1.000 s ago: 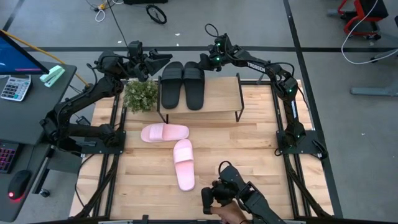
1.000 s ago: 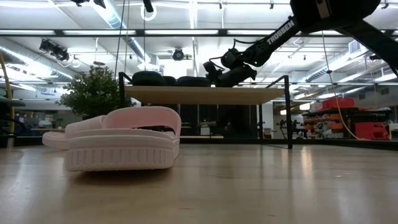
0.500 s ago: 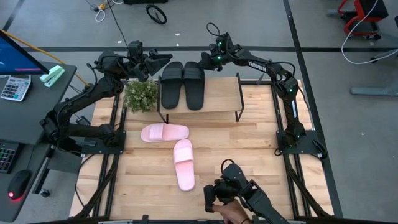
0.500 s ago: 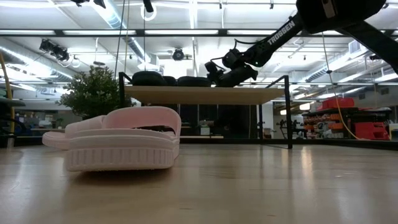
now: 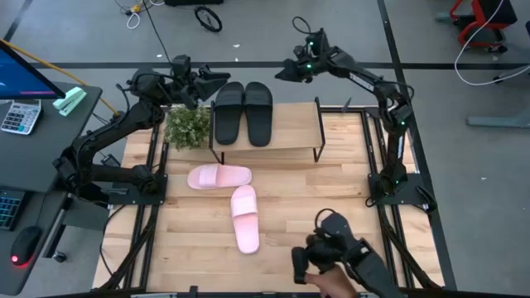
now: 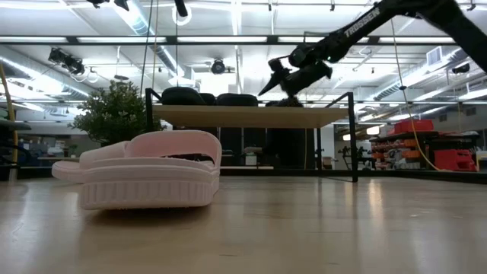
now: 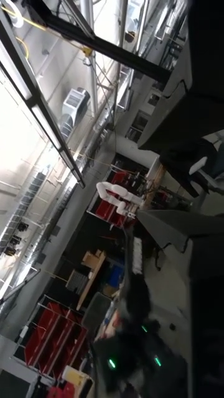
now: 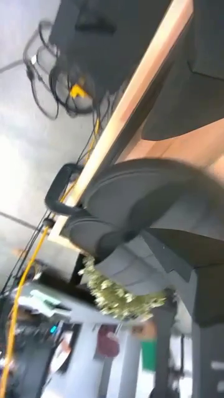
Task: Pick and place slides into the shelf
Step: Put the top pink slide on the shelf
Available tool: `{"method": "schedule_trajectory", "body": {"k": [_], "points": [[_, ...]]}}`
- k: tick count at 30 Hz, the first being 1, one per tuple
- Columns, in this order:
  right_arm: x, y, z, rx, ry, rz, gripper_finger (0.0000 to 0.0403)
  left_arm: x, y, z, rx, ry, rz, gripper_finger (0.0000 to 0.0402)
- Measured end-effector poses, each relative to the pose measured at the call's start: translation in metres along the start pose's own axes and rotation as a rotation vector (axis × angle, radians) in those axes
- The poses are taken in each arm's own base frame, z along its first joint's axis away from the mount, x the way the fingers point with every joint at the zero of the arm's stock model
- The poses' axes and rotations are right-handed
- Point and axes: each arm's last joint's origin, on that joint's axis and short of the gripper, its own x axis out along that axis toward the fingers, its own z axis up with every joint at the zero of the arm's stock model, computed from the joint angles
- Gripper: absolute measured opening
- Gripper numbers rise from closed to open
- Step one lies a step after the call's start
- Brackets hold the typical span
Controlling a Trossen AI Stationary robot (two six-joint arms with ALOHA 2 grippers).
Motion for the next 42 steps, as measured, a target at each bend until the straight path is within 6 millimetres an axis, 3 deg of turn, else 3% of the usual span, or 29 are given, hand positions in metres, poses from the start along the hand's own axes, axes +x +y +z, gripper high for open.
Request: {"method": "schedule_trajectory", "body": {"k": [7,13,19,25,33,42], "points": [[-0.055,0.038,-0.012,-0.179,-0.010,-0.127,0.0248,0.000,0.004,-0.004,-0.018,0.023,0.045,0.0178],[-0.098,0.069,-0.034,-0.252,-0.052,-0.119,0.0245,0.000,0.007,-0.007,0.017,0.054,0.071,0.0174],[-0.137,0.083,-0.077,-0.272,-0.062,-0.087,0.0244,0.000,0.007,-0.007,0.026,0.058,0.074,0.0174],[-0.165,0.093,-0.138,-0.306,-0.034,-0.010,0.0237,-0.001,0.011,-0.013,0.004,0.108,0.114,0.0172],[-0.179,0.102,-0.211,-0.356,0.049,0.128,0.0222,0.004,0.009,-0.028,0.075,0.172,0.175,0.0166],[-0.170,0.126,-0.249,-0.464,0.093,0.184,0.0168,0.013,-0.007,-0.043,0.125,0.231,0.103,0.0122]]}}
